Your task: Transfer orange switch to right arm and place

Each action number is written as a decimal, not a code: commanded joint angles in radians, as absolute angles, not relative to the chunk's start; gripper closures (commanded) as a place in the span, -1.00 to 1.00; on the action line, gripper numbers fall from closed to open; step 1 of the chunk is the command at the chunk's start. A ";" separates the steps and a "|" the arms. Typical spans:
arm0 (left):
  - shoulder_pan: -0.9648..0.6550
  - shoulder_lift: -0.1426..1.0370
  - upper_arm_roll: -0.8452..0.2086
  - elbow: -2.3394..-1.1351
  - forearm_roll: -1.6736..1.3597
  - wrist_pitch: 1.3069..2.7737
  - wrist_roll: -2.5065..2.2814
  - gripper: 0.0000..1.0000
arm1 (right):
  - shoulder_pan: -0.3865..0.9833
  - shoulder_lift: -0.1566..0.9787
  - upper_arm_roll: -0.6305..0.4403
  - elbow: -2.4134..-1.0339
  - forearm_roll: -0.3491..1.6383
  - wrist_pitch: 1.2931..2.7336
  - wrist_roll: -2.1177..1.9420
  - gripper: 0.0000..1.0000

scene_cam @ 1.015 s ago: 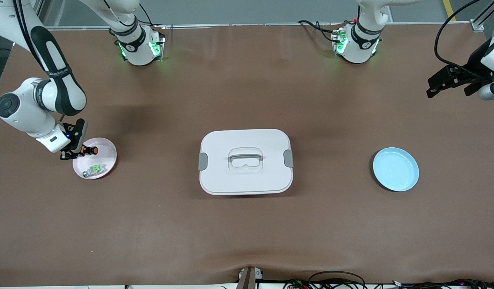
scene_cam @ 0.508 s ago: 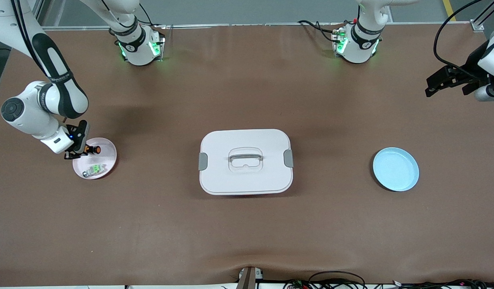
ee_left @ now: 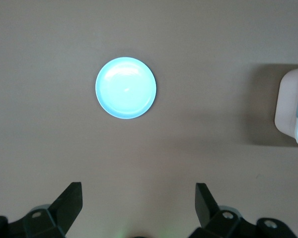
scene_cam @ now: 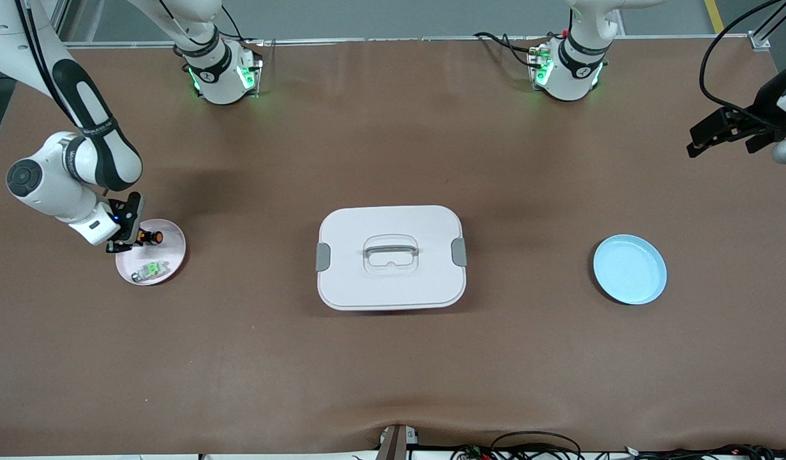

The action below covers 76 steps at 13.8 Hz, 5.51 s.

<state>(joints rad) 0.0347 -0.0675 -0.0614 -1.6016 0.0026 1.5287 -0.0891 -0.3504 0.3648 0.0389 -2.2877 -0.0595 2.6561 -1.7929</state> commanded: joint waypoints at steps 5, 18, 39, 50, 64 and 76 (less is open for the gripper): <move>0.048 -0.071 -0.058 -1.606 -0.002 1.537 -0.064 -1.00 | -0.380 0.370 0.058 -2.287 -0.072 2.712 -1.802 -1.00; 0.063 -0.052 -0.064 -1.600 -0.006 1.488 -0.084 -1.00 | -0.351 0.298 0.067 -2.283 -0.072 2.709 -1.291 -1.00; 0.064 -0.026 -0.069 -1.571 0.017 1.506 -0.098 -1.00 | -0.221 0.229 0.067 -2.177 -0.072 2.662 -0.057 -1.00; 0.060 -0.064 -0.129 -1.589 0.075 1.493 -0.060 -1.00 | -0.183 0.080 0.074 -1.852 -0.060 2.007 -0.051 -1.00; 0.067 -0.081 -0.133 -1.580 0.025 1.450 -0.055 -1.00 | -0.140 0.086 0.066 -1.589 -0.031 1.723 -0.049 -1.00; 0.066 -0.080 -0.130 -1.577 0.026 1.428 -0.041 -1.00 | -0.123 0.094 0.043 -1.591 -0.031 1.736 -0.049 -1.00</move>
